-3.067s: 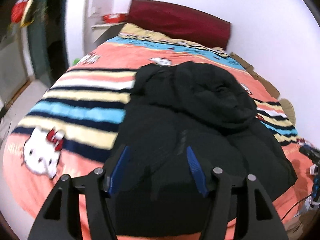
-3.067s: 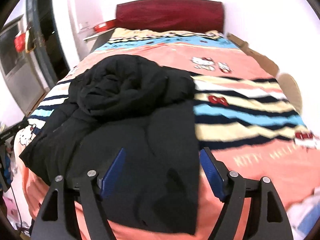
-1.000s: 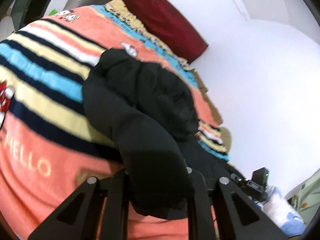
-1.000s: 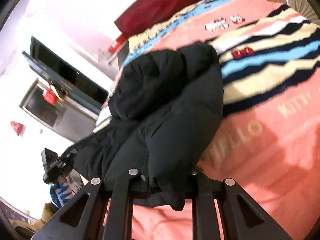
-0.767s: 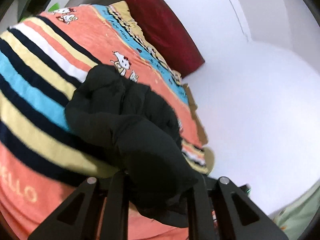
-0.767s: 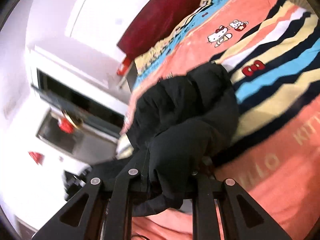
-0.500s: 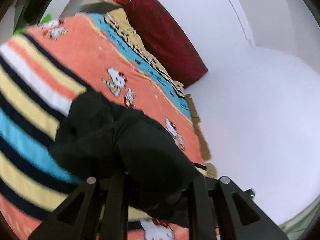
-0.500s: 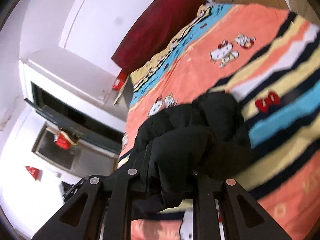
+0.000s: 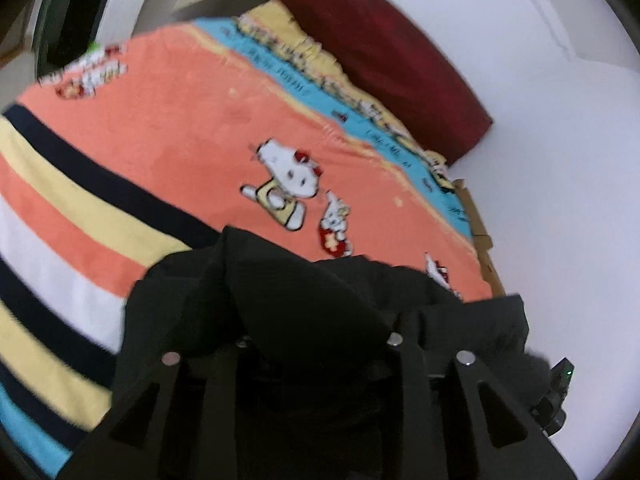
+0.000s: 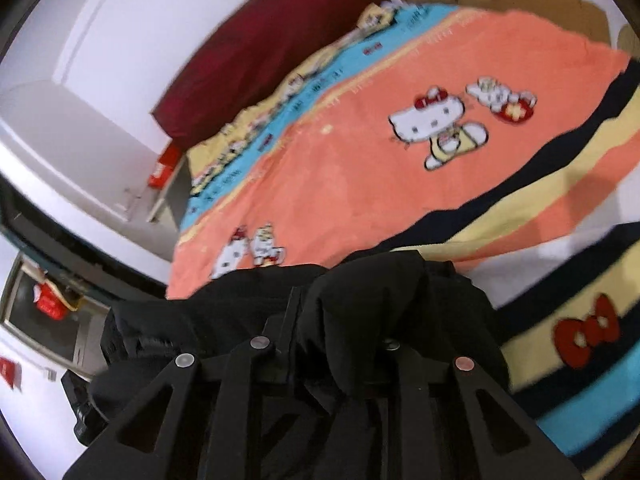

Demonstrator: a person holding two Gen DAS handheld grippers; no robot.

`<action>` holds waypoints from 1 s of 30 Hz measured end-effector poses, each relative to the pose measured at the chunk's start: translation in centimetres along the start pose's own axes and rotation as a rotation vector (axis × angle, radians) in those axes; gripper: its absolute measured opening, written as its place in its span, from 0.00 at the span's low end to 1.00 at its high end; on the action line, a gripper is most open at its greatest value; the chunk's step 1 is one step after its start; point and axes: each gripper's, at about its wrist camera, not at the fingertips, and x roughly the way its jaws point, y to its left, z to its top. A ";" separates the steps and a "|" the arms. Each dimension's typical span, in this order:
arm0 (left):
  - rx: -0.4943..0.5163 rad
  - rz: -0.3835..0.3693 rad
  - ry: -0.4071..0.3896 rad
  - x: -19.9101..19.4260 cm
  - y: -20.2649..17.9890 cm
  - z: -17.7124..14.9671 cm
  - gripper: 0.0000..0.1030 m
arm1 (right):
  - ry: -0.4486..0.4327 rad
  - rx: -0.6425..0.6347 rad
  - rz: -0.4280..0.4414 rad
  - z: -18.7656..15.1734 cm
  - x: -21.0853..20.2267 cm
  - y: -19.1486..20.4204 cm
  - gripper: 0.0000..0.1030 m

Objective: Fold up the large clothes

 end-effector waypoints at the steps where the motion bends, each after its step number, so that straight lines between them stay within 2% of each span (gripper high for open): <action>1: -0.009 -0.003 0.011 1.4 0.7 0.1 0.27 | 0.003 0.004 -0.005 0.2 1.3 -0.3 0.19; 3: -0.013 -0.011 0.018 3.4 1.6 0.2 0.28 | 0.001 0.011 0.003 0.5 3.6 -0.9 0.19; 6: -0.021 -0.048 0.014 4.4 2.1 0.4 0.29 | -0.017 -0.010 0.000 0.7 4.8 -0.7 0.19; 7: -0.031 -0.066 0.014 4.2 2.2 0.5 0.31 | -0.019 -0.019 0.000 0.7 4.9 -0.6 0.22; 10: -0.137 -0.210 0.004 3.0 3.9 1.3 0.36 | -0.021 -0.026 0.010 0.9 4.6 -0.5 0.26; 12: -0.206 -0.282 -0.026 1.2 5.0 2.0 0.41 | -0.023 -0.041 0.028 1.2 3.9 -0.4 0.33; 14: -0.221 -0.306 -0.071 -0.9 5.3 3.0 0.44 | -0.045 -0.059 0.031 1.6 2.6 -0.1 0.52; 15: -0.225 -0.309 -0.084 -1.8 5.4 3.4 0.46 | -0.060 -0.061 0.028 1.8 1.8 0.1 0.58; 16: -0.226 -0.306 -0.100 -2.8 5.4 3.8 0.46 | -0.083 -0.063 0.023 2.1 0.9 0.2 0.70; 21: -0.070 -0.131 -0.204 -8.0 2.5 4.5 0.46 | -0.137 -0.166 0.012 2.1 -2.9 2.8 0.70; 25: 0.123 -0.023 -0.156 -8.5 -2.2 2.8 0.46 | -0.122 -0.328 0.004 -0.1 -4.2 7.0 0.67; 30: 0.333 0.013 -0.043 -3.3 -9.3 -0.4 0.46 | -0.065 -0.500 -0.001 -2.8 -2.2 11.4 0.66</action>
